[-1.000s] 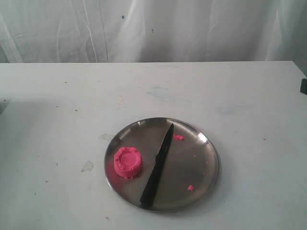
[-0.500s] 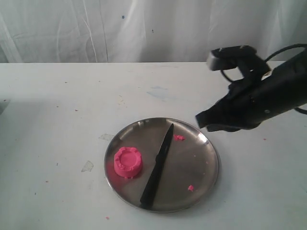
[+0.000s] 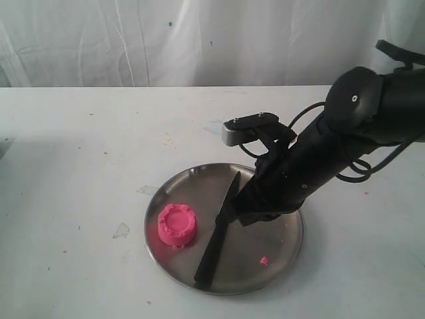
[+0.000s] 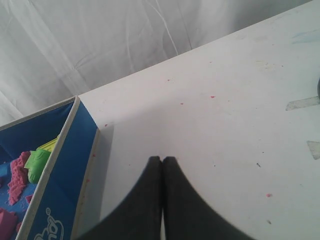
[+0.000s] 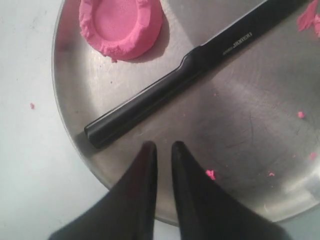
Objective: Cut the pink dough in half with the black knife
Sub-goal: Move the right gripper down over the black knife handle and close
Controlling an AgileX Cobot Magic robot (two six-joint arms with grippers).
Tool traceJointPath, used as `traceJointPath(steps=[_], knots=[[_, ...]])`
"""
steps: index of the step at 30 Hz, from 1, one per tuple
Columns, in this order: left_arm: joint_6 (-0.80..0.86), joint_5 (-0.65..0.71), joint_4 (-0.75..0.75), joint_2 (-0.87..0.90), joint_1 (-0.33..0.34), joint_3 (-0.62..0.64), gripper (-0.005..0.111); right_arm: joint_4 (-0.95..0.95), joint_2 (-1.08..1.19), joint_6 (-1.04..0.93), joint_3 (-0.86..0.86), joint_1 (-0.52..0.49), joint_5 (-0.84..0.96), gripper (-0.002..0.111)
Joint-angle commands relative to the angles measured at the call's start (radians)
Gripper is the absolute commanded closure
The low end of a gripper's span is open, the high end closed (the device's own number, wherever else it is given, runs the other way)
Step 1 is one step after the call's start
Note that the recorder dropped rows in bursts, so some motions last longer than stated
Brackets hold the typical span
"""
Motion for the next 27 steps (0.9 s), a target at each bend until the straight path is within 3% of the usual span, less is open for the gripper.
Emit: traceJointPath(steps=[1, 4, 6, 13, 19, 27], knots=[[0.003, 0.001, -0.007, -0.004, 0.004, 0.002, 0.107, 0.000, 0.035, -0.019, -0.005, 0.002, 0.004, 0.072], [0.003, 0.001, -0.007, -0.004, 0.004, 0.002, 0.107, 0.004, 0.064, -0.011, -0.008, 0.002, 0.011, 0.054], [0.003, 0.001, -0.007, -0.004, 0.004, 0.002, 0.107, 0.027, 0.082, 0.031, -0.023, 0.002, 0.047, 0.050], [0.003, 0.001, -0.007, -0.004, 0.004, 0.002, 0.107, 0.004, 0.119, 0.208, -0.179, 0.083, 0.132, 0.049], [0.003, 0.001, -0.007, -0.004, 0.004, 0.002, 0.107, -0.259, 0.206, 0.502, -0.281, 0.145, 0.148, 0.049], [0.003, 0.001, -0.007, -0.004, 0.004, 0.002, 0.107, -0.289, 0.297, 0.585, -0.286, 0.147, 0.127, 0.050]])
